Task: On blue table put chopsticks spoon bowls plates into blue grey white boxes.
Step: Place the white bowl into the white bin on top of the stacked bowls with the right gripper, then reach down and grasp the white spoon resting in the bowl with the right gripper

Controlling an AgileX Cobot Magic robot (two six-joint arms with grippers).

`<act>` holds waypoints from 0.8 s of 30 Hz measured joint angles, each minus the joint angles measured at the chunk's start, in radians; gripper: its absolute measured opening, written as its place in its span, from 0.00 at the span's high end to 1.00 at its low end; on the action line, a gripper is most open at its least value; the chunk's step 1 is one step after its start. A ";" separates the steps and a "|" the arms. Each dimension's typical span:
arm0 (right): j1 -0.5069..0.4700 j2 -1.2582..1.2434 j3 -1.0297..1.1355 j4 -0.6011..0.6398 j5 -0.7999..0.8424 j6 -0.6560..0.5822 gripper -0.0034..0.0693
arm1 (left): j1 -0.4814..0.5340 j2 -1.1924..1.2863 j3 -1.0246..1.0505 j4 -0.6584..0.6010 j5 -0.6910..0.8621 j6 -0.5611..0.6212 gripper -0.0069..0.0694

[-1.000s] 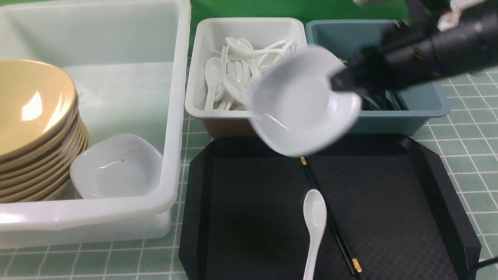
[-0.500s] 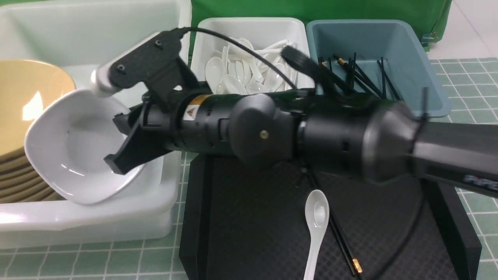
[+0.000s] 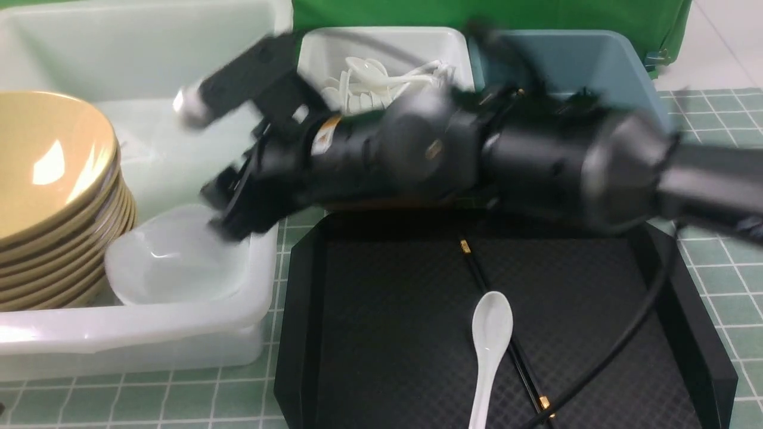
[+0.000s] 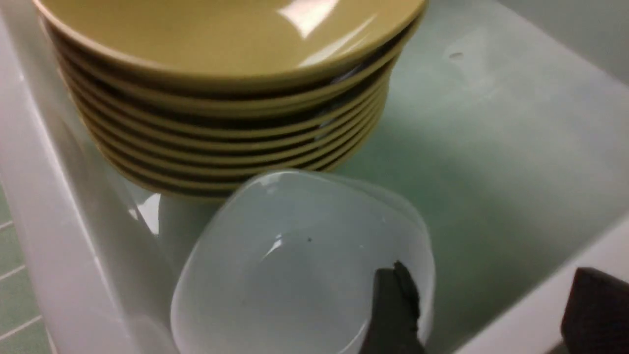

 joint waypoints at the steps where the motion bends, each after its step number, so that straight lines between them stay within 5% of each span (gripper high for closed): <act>1: -0.017 -0.020 -0.001 -0.001 0.018 0.004 0.30 | 0.000 0.000 0.000 0.000 0.000 0.000 0.90; 11: -0.224 -0.180 0.110 -0.140 0.418 0.206 0.38 | 0.000 0.000 0.000 -0.027 0.005 0.000 0.90; 24: -0.274 -0.204 0.603 -0.159 0.298 0.400 0.32 | 0.000 0.000 0.003 -0.020 0.001 0.000 0.90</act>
